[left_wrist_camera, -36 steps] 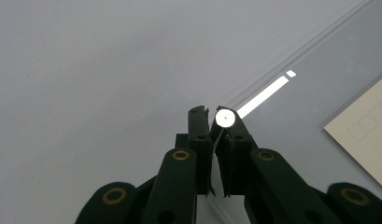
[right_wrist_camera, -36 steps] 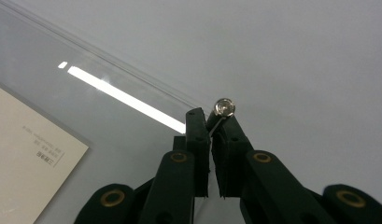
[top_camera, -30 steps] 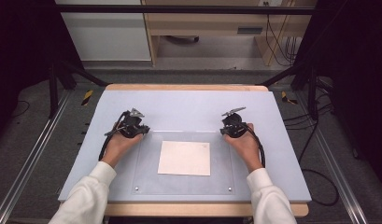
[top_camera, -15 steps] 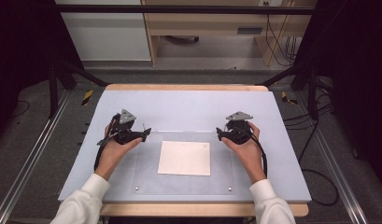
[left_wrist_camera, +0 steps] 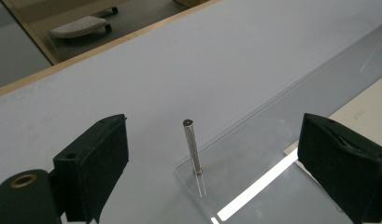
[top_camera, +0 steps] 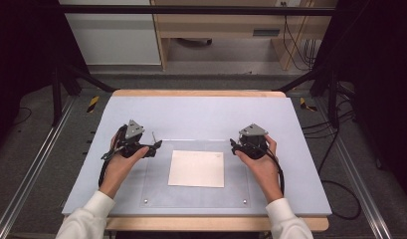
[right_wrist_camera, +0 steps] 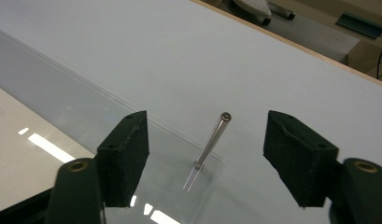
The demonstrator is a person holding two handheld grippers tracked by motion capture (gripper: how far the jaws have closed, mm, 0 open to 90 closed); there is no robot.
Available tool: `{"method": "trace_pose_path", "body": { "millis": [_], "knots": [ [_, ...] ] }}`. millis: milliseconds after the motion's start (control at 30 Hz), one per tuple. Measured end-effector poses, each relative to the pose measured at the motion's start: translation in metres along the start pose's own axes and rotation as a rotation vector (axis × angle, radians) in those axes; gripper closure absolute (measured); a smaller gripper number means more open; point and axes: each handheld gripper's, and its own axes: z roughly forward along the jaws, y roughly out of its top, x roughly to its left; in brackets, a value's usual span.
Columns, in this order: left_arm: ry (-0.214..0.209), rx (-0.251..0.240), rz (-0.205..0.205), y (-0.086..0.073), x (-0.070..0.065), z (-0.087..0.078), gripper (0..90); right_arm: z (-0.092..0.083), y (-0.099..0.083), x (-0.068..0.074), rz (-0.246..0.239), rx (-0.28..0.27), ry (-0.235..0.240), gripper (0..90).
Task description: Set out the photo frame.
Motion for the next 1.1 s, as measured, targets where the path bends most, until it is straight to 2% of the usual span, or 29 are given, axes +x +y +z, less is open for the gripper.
{"method": "trace_pose_path", "body": {
  "millis": [33, 133, 167, 233, 300, 333, 367, 400, 433, 467, 567, 633, 733, 867, 1100],
  "knots": [
    [0.0, 0.0, 0.0, 0.0, 0.0, 0.0, 11.9, 0.0, 0.0, 0.0, 0.0, 0.0, 0.0, 34.5],
    [0.022, 0.007, 0.038, 0.0, -0.006, 0.0, 17.1, -0.001, -0.002, 0.001, -0.004, -0.013, -0.025, 45.1],
    [0.022, 0.007, 0.038, 0.0, -0.006, 0.0, 21.0, -0.001, -0.002, 0.001, -0.004, -0.013, -0.025, 45.1],
    [0.034, 0.002, 0.028, 0.0, -0.009, 0.001, 23.3, 0.001, -0.002, 0.001, 0.001, -0.017, -0.033, 51.1],
    [0.056, 0.012, 0.029, 0.0, -0.012, 0.004, 30.3, 0.004, -0.002, 0.001, -0.001, -0.017, -0.05, 55.4],
    [0.068, 0.0, 0.011, 0.001, -0.013, 0.007, 40.0, 0.007, 0.0, 0.001, 0.008, -0.027, -0.042, 63.0],
    [0.068, 0.0, 0.011, 0.001, -0.013, 0.007, 44.7, 0.008, 0.001, 0.001, 0.014, -0.027, -0.037, 65.4],
    [0.078, -0.014, -0.011, 0.001, -0.013, 0.01, 48.2, 0.01, 0.002, 0.001, 0.017, -0.027, -0.036, 69.6],
    [0.085, -0.01, -0.023, 0.001, -0.012, 0.012, 48.2, 0.01, 0.002, 0.001, 0.017, -0.027, -0.036, 69.6],
    [0.092, -0.004, -0.042, 0.0, -0.012, 0.017, 56.5, 0.012, 0.003, 0.001, 0.024, -0.021, -0.043, 73.7],
    [0.102, 0.006, -0.057, 0.0, -0.01, 0.021, 61.9, 0.014, 0.003, -0.002, 0.045, -0.01, -0.05, 80.5],
    [0.101, 0.01, -0.081, -0.001, -0.009, 0.024, 63.0, 0.015, 0.003, -0.003, 0.042, -0.011, -0.048, 82.0],
    [0.115, 0.017, -0.078, -0.002, -0.007, 0.027, 69.0, 0.015, 0.004, -0.004, 0.051, -0.002, -0.042, 83.7],
    [0.122, 0.033, -0.097, -0.003, -0.003, 0.028, 78.3, 0.015, 0.005, -0.006, 0.059, 0.0, -0.028, 84.1],
    [0.115, 0.042, -0.098, -0.005, -0.001, 0.027, 83.4, 0.016, 0.006, -0.008, 0.082, 0.01, -0.014, 84.6]
  ]
}}
